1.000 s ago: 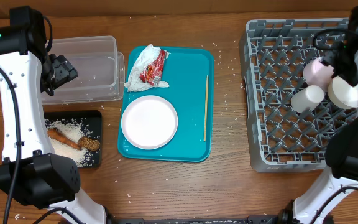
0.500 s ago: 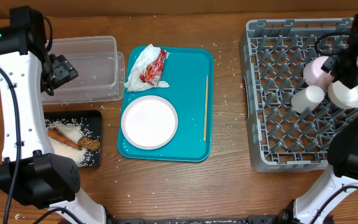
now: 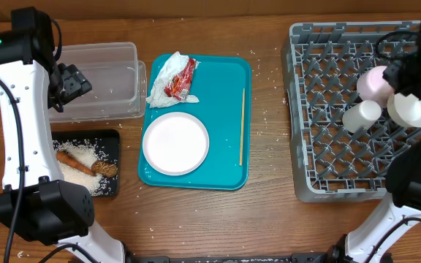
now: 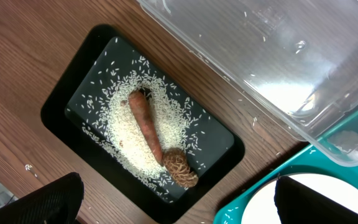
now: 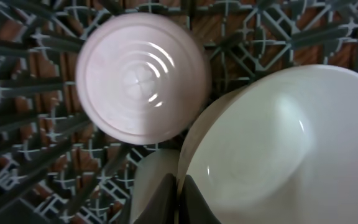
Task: Sort waste into correct bins and load items into the dishwasher
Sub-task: 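Lower the white bowl into the rack beside the pink bowl, then release the white bowl and withdraw the right gripper from the rack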
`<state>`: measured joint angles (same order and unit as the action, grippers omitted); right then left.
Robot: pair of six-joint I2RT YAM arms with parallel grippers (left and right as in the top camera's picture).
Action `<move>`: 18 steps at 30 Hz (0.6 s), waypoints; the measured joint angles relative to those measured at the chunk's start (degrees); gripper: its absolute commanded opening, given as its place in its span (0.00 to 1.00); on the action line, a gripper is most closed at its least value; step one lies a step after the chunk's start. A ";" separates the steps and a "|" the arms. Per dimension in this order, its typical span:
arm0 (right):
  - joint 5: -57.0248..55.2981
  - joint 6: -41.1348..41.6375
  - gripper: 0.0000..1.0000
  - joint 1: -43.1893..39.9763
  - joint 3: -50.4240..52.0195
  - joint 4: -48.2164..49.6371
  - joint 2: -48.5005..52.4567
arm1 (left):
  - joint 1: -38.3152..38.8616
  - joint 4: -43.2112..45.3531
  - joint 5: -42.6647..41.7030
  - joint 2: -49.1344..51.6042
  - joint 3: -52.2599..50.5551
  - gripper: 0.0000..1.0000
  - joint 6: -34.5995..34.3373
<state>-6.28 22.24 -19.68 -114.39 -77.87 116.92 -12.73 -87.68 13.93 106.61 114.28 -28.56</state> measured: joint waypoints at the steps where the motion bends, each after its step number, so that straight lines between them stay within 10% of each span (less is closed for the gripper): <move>1: 1.75 0.04 0.04 -0.66 -0.24 -0.17 -0.15 | 0.00 0.00 -0.02 0.00 0.00 1.00 0.02; 18: 59.04 -21.16 0.04 -27.71 2.95 -4.68 -0.72 | 0.00 0.00 -0.02 0.00 0.00 1.00 0.00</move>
<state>52.75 1.08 -47.40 -111.44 -82.54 116.20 -12.73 -87.68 13.91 106.61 114.28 -28.56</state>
